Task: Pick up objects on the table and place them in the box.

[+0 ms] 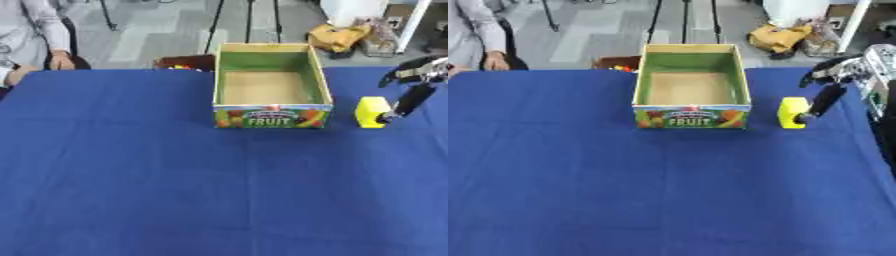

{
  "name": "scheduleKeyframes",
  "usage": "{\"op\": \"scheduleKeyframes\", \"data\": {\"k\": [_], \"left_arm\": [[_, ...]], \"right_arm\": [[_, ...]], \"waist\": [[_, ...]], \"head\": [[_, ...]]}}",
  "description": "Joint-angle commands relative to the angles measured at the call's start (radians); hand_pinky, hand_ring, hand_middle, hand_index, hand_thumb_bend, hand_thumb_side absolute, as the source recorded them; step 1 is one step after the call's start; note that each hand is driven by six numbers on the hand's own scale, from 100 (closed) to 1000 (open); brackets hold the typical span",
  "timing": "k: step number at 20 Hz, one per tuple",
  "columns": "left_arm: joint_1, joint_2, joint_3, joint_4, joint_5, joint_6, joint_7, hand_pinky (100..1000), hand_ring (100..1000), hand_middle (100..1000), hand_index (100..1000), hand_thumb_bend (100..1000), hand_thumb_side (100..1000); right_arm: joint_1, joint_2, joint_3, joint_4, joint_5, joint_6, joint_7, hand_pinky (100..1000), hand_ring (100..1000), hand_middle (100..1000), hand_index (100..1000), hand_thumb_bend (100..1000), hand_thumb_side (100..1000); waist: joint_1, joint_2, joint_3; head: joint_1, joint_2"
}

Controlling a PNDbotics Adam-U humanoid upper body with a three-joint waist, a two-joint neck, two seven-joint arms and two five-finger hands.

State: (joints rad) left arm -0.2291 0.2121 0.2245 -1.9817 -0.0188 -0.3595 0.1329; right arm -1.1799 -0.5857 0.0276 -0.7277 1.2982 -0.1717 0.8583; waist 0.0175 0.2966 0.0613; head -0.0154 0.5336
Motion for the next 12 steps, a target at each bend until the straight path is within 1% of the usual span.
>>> {"op": "scheduleKeyframes", "data": {"k": [1, 3, 5, 8, 12], "left_arm": [[-0.012, 0.011, -0.003, -0.018, -0.005, 0.001, -0.003, 573, 617, 717, 934, 100, 969], [-0.013, 0.010, -0.004, -0.018, -0.005, 0.002, -0.004, 572, 616, 717, 934, 100, 969], [-0.014, 0.010, -0.004, -0.018, -0.005, 0.002, -0.005, 572, 615, 716, 934, 100, 970], [-0.014, 0.008, -0.005, -0.018, -0.006, 0.001, -0.006, 572, 614, 716, 934, 100, 971], [-0.016, 0.006, -0.006, -0.018, -0.008, 0.002, -0.009, 572, 612, 716, 934, 100, 972]], "right_arm": [[-0.030, -0.038, -0.006, 0.000, 0.032, -0.002, -0.006, 1000, 1000, 1000, 1000, 498, 455], [-0.033, -0.037, -0.006, 0.007, 0.037, -0.008, -0.017, 1000, 1000, 1000, 1000, 478, 456], [-0.035, -0.036, -0.006, 0.013, 0.039, -0.014, -0.030, 1000, 1000, 1000, 1000, 417, 459], [-0.037, -0.035, -0.005, 0.017, 0.035, -0.020, -0.058, 995, 1000, 995, 1000, 371, 459], [-0.040, -0.031, -0.007, 0.018, 0.030, -0.025, -0.104, 988, 996, 987, 1000, 339, 460]], "waist": [[0.000, -0.013, 0.001], [0.000, -0.010, 0.002], [0.000, -0.007, 0.003], [0.002, -0.003, 0.005], [0.004, 0.004, 0.008]], "head": [[-0.003, -0.015], [-0.004, -0.016], [-0.005, -0.017], [-0.007, -0.021], [-0.009, -0.029]]}}
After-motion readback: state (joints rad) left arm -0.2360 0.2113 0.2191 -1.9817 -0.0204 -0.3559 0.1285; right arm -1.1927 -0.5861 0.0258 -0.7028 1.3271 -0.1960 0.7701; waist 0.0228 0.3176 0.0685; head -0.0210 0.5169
